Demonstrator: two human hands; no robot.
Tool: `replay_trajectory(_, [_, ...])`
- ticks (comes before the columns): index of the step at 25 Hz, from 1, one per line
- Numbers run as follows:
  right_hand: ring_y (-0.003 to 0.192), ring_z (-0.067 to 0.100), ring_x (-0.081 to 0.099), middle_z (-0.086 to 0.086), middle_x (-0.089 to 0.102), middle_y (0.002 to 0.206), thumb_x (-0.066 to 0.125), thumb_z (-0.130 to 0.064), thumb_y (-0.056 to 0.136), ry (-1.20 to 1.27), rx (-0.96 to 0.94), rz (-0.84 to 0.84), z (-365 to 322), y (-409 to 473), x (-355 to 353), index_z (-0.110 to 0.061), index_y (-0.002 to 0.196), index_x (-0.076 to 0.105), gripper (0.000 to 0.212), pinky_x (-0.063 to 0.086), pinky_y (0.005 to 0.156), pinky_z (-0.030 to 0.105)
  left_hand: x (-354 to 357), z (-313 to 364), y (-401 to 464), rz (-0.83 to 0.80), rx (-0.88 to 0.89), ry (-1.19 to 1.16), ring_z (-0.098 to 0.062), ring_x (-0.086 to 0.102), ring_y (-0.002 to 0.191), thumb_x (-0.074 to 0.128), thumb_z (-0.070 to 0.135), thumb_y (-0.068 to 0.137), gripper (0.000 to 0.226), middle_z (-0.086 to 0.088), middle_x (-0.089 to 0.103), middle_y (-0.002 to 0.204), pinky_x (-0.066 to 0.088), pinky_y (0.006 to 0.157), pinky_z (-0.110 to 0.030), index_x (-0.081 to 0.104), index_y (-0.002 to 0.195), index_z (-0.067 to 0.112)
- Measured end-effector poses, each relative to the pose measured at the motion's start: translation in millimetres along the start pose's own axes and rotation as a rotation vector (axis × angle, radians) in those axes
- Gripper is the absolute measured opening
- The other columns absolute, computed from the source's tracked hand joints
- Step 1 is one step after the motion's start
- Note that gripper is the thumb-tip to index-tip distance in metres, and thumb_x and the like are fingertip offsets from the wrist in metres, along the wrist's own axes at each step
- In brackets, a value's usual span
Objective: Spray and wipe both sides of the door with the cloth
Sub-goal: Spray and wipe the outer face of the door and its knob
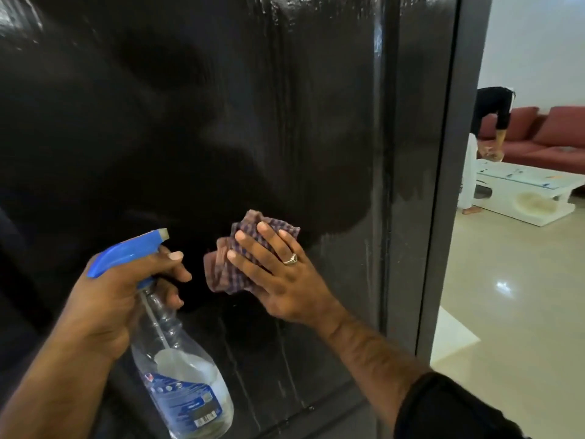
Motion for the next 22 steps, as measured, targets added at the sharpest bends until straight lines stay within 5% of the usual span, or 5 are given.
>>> replay_trajectory(2, [0.162,0.034,0.028,0.006,0.04,0.17,0.063,-0.033,0.107,-0.068,-0.047,0.002,55,-21,-14,-0.023,0.159,0.052,0.054,0.031,0.126,0.058,20,-2,6,-0.039,0.004,0.023,-0.025,0.059,0.046,0.085,0.023,0.065,0.021,-0.02,0.07,0.08,0.056,0.055,-0.035,0.07,0.077,0.015])
replay_trajectory(7, [0.162,0.044,0.023,0.023,0.032,0.171,0.059,-0.031,0.108,-0.031,0.609,0.305,141,-55,-39,-0.006,0.162,0.038,0.063,0.024,0.13,0.058,76,0,10,-0.108,0.034,0.021,-0.026,0.06,0.047,0.08,0.024,0.068,0.017,-0.021,0.07,0.079,0.055,0.055,-0.035,0.071,0.077,0.014])
replay_trajectory(14, [0.162,0.046,0.021,0.026,0.032,0.17,0.067,-0.023,0.105,0.05,0.447,0.365,180,26,-80,0.002,0.158,0.045,0.063,0.026,0.128,0.062,149,7,23,-0.115,0.059,0.041,-0.026,0.059,0.046,0.077,0.021,0.071,0.011,-0.02,0.069,0.077,0.055,0.051,-0.035,0.07,0.075,0.013])
replay_trajectory(19, [0.164,0.045,0.015,0.019,0.027,0.174,0.07,-0.024,0.104,0.109,0.353,0.073,158,-80,-60,-0.005,0.162,0.041,0.068,0.031,0.123,0.065,204,5,28,-0.094,0.058,0.019,-0.027,0.06,0.048,0.081,0.018,0.072,0.01,-0.021,0.069,0.079,0.055,0.056,-0.037,0.072,0.073,0.015])
replay_trajectory(22, [0.164,0.041,0.016,0.016,0.029,0.174,0.069,-0.027,0.104,0.078,0.259,0.066,181,-59,-71,-0.007,0.161,0.045,0.065,0.032,0.124,0.061,230,11,26,-0.079,0.076,0.003,-0.027,0.059,0.048,0.077,0.016,0.074,0.004,-0.022,0.069,0.079,0.055,0.056,-0.037,0.073,0.074,0.014])
Point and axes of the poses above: each hand's wrist, its own y-axis towards the middle knuckle, its own x-axis out of the palm, z = x × y, the point moved 4 cm from there along y, towards the middle knuckle
